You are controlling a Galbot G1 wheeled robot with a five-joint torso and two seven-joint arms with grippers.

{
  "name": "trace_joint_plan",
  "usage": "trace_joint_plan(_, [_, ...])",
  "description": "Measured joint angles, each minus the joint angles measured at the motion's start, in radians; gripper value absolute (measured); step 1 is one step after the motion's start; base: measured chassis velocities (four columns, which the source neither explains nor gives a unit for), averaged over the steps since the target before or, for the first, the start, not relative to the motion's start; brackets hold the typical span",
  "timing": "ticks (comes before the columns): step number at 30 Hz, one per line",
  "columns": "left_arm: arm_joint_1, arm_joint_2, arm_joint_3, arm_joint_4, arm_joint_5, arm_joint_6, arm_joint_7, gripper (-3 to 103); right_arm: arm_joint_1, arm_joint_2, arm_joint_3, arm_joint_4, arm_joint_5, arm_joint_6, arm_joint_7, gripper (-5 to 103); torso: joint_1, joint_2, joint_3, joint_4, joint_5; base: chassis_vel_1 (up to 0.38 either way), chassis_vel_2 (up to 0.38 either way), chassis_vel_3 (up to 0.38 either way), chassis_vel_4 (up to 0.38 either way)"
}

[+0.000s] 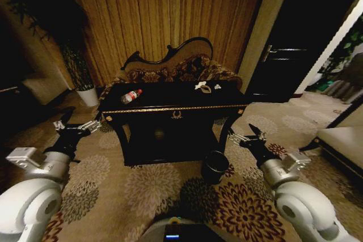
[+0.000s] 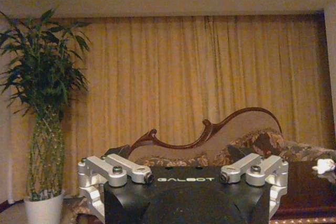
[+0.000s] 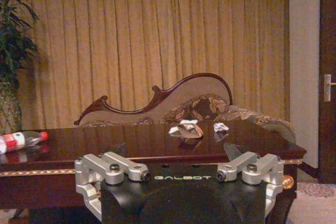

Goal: Move to the front of the table and place the trash on the table into the trash bin.

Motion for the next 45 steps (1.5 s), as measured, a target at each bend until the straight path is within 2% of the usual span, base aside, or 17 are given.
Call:
trace_joint_plan(5, [0.001,-0.002,0.000,0.000,0.000,0.000,0.000,100,-0.001,0.001,0.000,0.000,-0.001,0.000,-0.001,100,0.000,0.000,0.000,0.0006,0.0000,-0.155,0.183,0.157,-0.187])
trace_joint_plan(44, [0.027,-0.011,-0.025,0.000,-0.005,-0.007,0.015,100,0.002,0.009,0.000,0.000,-0.007,0.006,-0.002,100,0.001,0.000,0.000,0.0002,0.0000,-0.172,0.180,0.174,-0.177])
trace_joint_plan(45, [0.027,-0.011,-0.025,0.000,-0.005,-0.007,0.014,100,0.002,0.011,0.000,0.000,-0.007,0.010,-0.002,100,0.001,0.000,0.000,0.0007,0.0000,-0.018,0.057,0.051,-0.066])
